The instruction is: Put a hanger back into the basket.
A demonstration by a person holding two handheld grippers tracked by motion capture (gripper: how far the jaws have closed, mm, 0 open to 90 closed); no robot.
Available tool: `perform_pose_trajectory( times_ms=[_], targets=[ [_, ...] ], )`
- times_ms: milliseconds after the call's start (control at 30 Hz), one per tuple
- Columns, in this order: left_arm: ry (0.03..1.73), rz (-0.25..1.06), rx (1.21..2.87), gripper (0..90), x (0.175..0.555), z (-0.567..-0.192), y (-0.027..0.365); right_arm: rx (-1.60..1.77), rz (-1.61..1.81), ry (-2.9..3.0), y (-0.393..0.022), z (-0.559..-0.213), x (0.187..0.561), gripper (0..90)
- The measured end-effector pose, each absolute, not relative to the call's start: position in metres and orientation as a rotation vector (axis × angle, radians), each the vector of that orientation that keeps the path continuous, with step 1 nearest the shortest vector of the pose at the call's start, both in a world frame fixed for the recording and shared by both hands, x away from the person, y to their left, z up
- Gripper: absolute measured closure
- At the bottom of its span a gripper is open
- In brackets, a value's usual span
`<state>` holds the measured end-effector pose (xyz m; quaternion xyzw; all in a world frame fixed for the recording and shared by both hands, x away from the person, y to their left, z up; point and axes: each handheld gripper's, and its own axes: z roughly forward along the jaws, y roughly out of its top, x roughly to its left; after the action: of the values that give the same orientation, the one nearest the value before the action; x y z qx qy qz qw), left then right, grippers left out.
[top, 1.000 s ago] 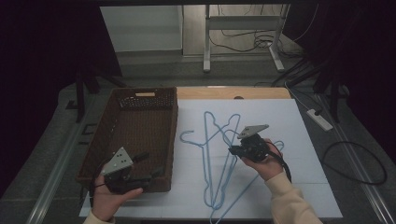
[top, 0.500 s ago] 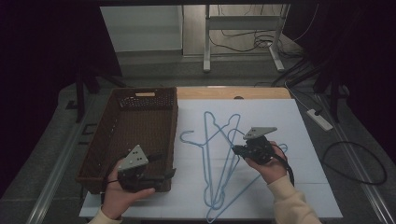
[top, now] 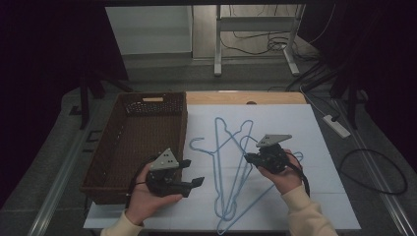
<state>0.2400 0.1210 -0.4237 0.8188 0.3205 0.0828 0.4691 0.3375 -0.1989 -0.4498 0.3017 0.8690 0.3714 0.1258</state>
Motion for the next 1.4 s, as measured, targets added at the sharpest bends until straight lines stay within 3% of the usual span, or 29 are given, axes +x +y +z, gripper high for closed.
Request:
perform_pose_trajectory(
  times_ms=[467, 1033, 1167, 1267, 1400],
  targets=[
    [0.722, 0.136, 2.056, 29.0, 0.254, -0.431, 0.068, 0.88, 1.106, 2.517, -0.2, -0.447, 0.335, 86.2],
    [0.738, 0.014, 2.157, 33.5, 0.277, -0.476, 0.005, 0.885, 1.124, 2.512, -0.2, -0.445, 0.332, 86.1],
    [0.752, -0.015, 2.168, 37.6, 0.282, -0.485, -0.001, 0.874, 1.131, 2.513, -0.2, -0.444, 0.331, 86.1],
    [0.764, -0.054, 2.187, 46.8, 0.286, -0.492, -0.006, 0.872, 1.132, 2.514, -0.199, -0.442, 0.33, 86.2],
    [0.783, -0.098, 2.189, 69.1, 0.289, -0.498, -0.008, 0.867, 1.137, 2.51, -0.198, -0.441, 0.328, 86.1]
  ],
)
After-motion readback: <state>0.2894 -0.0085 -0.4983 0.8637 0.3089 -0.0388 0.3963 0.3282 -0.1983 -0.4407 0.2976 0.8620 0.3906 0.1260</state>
